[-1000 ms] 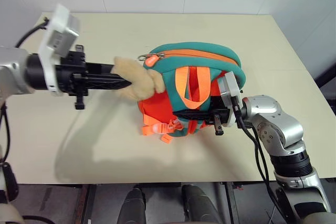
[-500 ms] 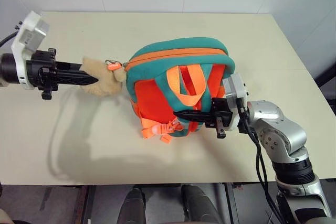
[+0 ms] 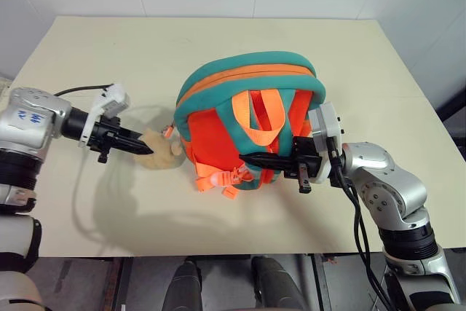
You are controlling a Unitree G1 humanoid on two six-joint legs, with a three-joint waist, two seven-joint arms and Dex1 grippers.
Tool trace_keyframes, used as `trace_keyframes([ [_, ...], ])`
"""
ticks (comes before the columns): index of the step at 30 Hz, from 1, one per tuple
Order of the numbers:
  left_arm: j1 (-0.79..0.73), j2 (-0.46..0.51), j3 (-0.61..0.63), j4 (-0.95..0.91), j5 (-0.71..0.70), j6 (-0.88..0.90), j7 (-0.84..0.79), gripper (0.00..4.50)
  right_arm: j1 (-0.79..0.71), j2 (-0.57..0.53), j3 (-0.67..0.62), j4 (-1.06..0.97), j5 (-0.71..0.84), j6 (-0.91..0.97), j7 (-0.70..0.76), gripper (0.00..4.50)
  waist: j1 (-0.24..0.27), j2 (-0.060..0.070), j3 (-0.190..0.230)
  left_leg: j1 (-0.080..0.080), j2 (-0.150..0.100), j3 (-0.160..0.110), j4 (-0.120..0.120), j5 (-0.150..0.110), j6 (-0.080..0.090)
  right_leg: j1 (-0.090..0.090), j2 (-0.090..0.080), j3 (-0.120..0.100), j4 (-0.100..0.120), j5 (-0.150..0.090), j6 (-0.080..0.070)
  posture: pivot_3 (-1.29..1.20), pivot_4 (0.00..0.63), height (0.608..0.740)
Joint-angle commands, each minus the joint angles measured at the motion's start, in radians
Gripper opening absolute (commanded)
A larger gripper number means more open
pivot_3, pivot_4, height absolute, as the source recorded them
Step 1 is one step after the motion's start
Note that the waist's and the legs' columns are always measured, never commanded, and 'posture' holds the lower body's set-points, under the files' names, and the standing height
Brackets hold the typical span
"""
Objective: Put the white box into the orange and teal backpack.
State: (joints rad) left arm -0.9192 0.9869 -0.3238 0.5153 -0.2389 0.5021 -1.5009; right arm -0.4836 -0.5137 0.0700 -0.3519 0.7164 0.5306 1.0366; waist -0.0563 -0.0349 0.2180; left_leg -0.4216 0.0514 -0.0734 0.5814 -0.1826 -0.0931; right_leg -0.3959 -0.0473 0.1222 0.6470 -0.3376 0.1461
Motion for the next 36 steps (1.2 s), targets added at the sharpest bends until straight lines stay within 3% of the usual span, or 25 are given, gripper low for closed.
trace_keyframes([
  [1,-0.031,-0.018,-0.038,0.067,0.093,-0.046,-0.048,0.53,-0.001,0.005,-0.022,-0.035,0.024,-0.005,-0.006,0.00,0.000,0.000,0.000,0.000,0.000,0.000,0.000,0.000,0.000,0.000,0.000,0.000,0.000,0.000,0.000,0.00,0.150,0.740],
  [6,-0.069,-0.069,-0.055,0.158,0.149,-0.098,-0.019,0.53,0.004,0.004,-0.018,-0.043,0.020,-0.004,-0.012,0.00,0.000,0.000,0.000,0.000,0.000,0.000,0.002,0.000,0.000,0.000,0.000,0.000,0.001,0.000,0.000,0.00,0.150,0.740],
  [10,-0.077,-0.100,0.007,0.160,0.113,-0.084,-0.004,0.53,0.009,0.001,-0.018,-0.054,0.018,-0.001,-0.024,0.00,0.001,0.000,0.000,0.000,0.000,0.000,0.005,0.000,0.000,0.001,0.000,0.000,0.004,0.000,0.000,0.00,0.150,0.740],
  [14,-0.069,-0.138,0.227,0.057,-0.092,0.038,0.008,0.53,0.009,-0.028,-0.025,-0.062,0.010,0.008,-0.026,0.00,0.002,0.000,0.000,0.000,0.000,0.000,0.007,0.000,0.000,0.001,0.000,0.000,0.006,0.000,0.000,0.00,0.150,0.740],
  [17,-0.013,-0.142,0.341,-0.025,-0.159,0.030,0.031,0.51,0.008,-0.059,-0.037,-0.065,0.017,0.024,-0.020,0.00,0.001,0.000,0.000,-0.001,0.000,0.000,0.007,0.000,0.000,0.000,0.000,0.000,0.005,0.000,0.000,0.00,0.150,0.740],
  [18,0.009,-0.130,0.352,-0.050,-0.156,0.028,0.037,0.85,0.006,-0.071,-0.042,-0.066,0.022,0.033,-0.020,0.00,0.001,0.000,0.000,-0.001,0.000,0.000,0.006,0.000,0.000,0.000,0.000,0.000,0.005,0.000,0.001,0.00,0.150,0.740],
  [29,0.172,-0.028,0.455,-0.172,-0.171,0.080,0.109,4.49,-0.007,-0.209,-0.118,-0.062,0.042,0.089,0.004,3.70,0.002,0.000,0.000,0.000,0.000,0.000,0.007,0.000,0.000,0.001,0.000,0.000,0.006,-0.001,0.001,0.00,0.150,0.740],
  [31,0.194,-0.017,0.474,-0.183,-0.179,0.075,0.113,4.50,0.008,-0.237,-0.143,-0.065,0.048,0.098,0.005,4.40,0.002,0.000,0.000,0.000,0.000,0.000,0.007,0.000,0.000,0.001,0.000,0.000,0.006,-0.001,0.000,0.00,0.150,0.740],
  [36,0.228,-0.019,0.581,-0.187,-0.213,0.032,0.171,4.50,0.106,-0.350,-0.254,-0.014,-0.001,0.065,0.035,4.48,0.009,0.000,0.000,-0.001,0.000,0.000,0.007,0.000,0.000,0.001,0.000,0.000,0.005,-0.001,0.000,0.00,0.150,0.740],
])
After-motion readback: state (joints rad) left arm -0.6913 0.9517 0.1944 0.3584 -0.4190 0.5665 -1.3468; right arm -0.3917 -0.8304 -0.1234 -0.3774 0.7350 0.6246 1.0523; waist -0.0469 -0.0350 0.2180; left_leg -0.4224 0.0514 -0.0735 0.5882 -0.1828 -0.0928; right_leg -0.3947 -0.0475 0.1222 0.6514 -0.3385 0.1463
